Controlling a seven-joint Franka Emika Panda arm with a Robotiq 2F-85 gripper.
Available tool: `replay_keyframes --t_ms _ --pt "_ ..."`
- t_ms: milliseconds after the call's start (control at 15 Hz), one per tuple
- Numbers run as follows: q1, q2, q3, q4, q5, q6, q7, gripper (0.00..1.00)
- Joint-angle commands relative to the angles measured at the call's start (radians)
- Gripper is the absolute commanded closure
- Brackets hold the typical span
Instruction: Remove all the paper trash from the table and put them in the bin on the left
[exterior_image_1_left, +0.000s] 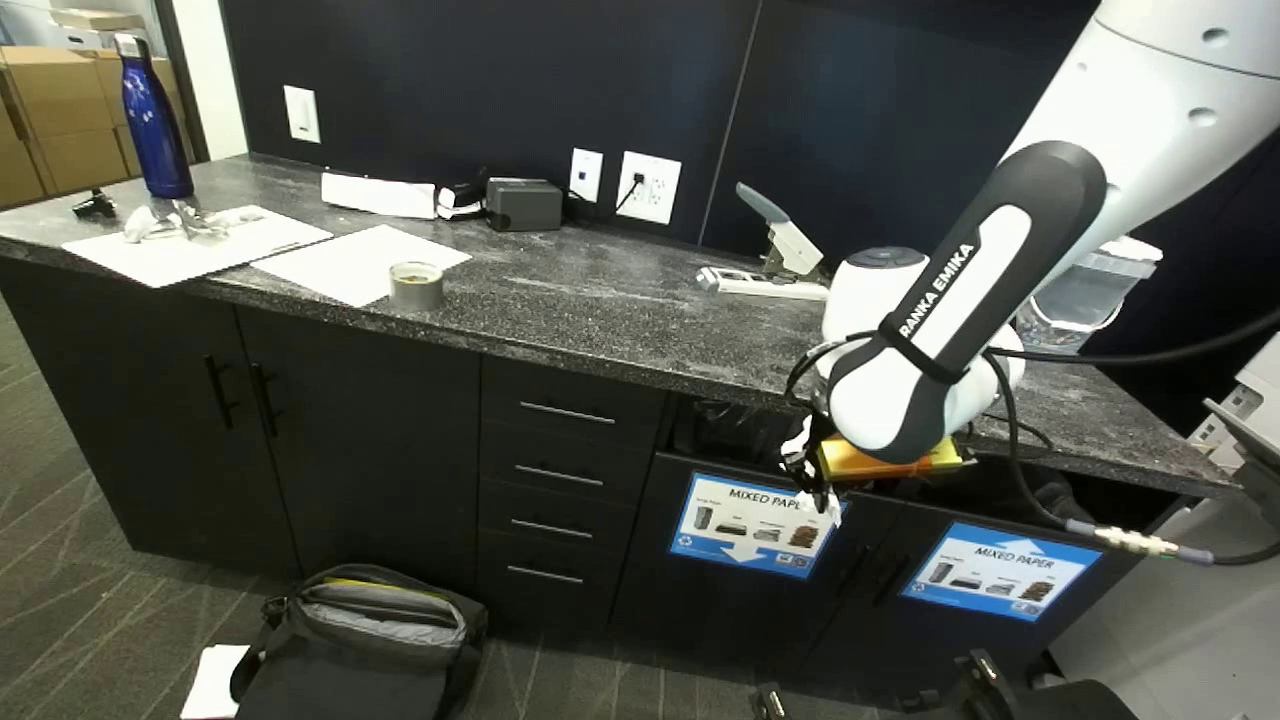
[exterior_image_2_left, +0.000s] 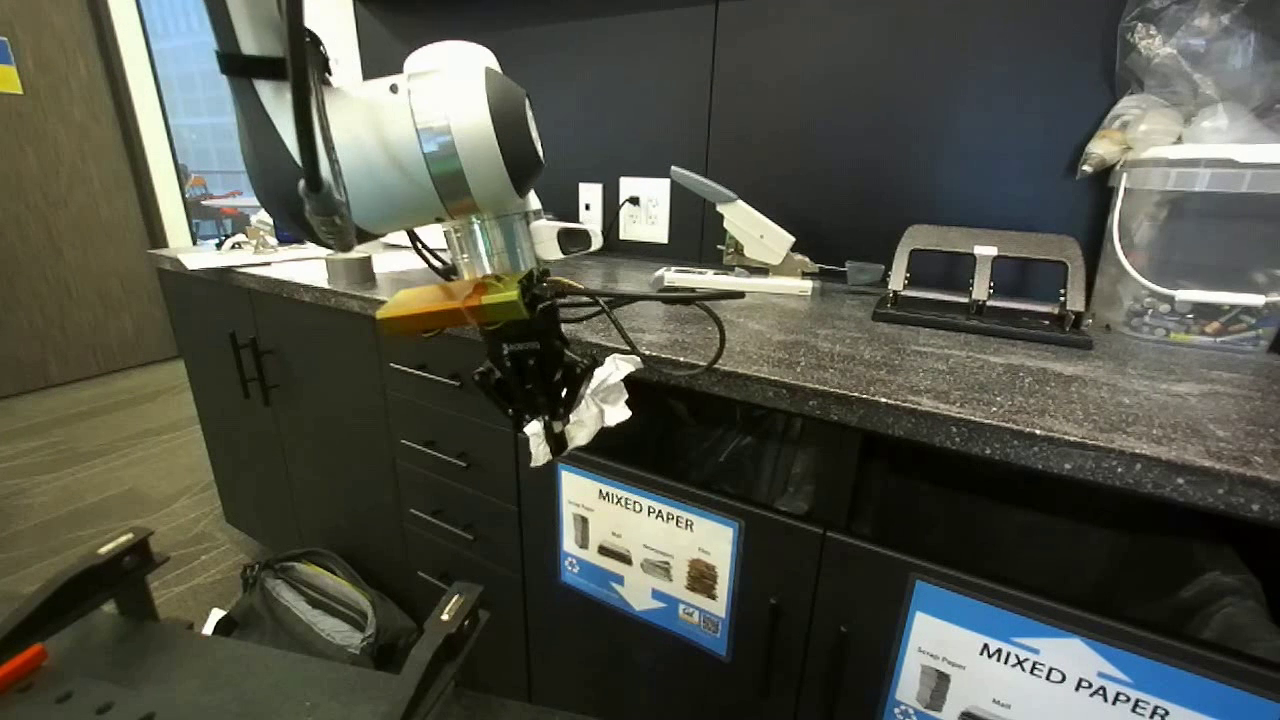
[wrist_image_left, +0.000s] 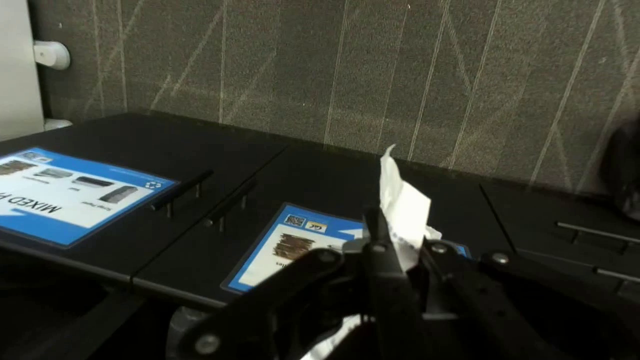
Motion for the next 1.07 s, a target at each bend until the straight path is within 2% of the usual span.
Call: replay_keyframes --t_ms 0,267,400,467,667,867,1000 --pt "-0.109 0.034 0.057 -0.027 0.071 0.093 -0.161 0.90" --pt "-0.356 0.153 0.260 0.065 0.264 0.076 -0.446 0.90" --pt "-0.423 0.214 0.299 0.137 0.307 0.060 -0.532 0.90" --pt "-0.432 0.242 0.297 0.169 0.312 0.068 -0.553 0.90" --pt "-0.386 0.313 0.237 0.260 0.291 0.137 -0.552 0.90" --pt "-0.388 0.391 0.245 0.354 0.303 0.174 -0.556 0.90" --pt "-0.359 0.432 0.224 0.399 0.310 0.223 -0.532 0.90"
